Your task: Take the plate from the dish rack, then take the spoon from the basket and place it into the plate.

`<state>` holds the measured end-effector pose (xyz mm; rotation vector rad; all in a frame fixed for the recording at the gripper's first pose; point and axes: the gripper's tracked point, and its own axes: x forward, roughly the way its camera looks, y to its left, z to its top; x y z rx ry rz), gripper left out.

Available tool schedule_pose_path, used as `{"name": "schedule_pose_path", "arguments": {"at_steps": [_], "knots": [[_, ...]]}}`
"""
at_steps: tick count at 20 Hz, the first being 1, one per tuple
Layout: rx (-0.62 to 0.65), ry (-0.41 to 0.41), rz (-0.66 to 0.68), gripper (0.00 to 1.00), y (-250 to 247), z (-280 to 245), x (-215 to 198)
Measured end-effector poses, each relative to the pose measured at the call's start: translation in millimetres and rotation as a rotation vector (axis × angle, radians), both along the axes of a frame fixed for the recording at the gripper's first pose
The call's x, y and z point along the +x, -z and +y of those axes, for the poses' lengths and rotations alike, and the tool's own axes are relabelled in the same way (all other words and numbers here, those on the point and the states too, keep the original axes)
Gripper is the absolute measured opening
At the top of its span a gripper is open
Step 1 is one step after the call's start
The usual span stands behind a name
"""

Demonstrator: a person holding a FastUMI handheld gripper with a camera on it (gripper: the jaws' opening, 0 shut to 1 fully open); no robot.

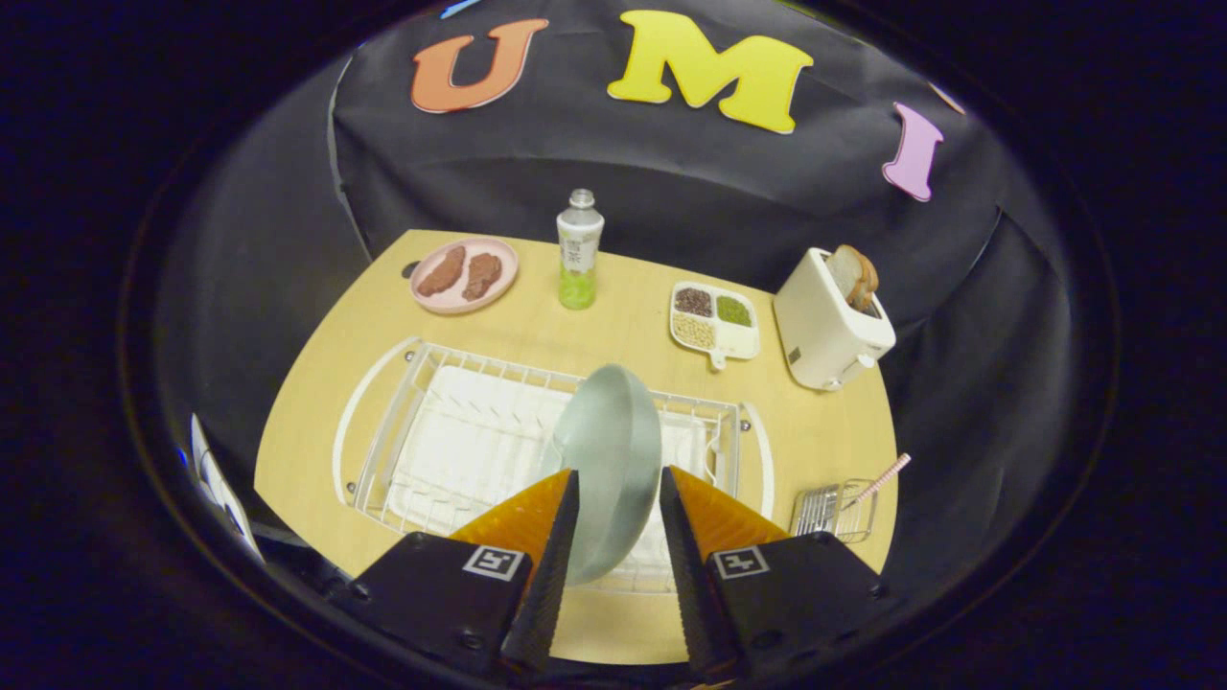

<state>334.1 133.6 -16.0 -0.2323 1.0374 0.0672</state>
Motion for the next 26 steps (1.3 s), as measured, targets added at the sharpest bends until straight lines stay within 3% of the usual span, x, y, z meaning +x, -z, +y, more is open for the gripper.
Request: {"name": "schedule_pose_path", "arguments": {"at_steps": [4, 7, 13, 22, 26], "knots": [[-0.018, 0.119, 0.106, 0.47, 22.0, -9.7, 10.1], [-0.054, 0.167, 0.112, 0.3, 30.6, -15.1, 16.8], [-0.133, 0.229, 0.068, 0.19, 28.0, -7.9, 14.7], [-0.249, 0.298, -0.077, 0.16, 0.1, -5.7, 1.2], [-0.226, 0.278, -0.158, 0.16, -19.3, -0.9, -10.0]]}}
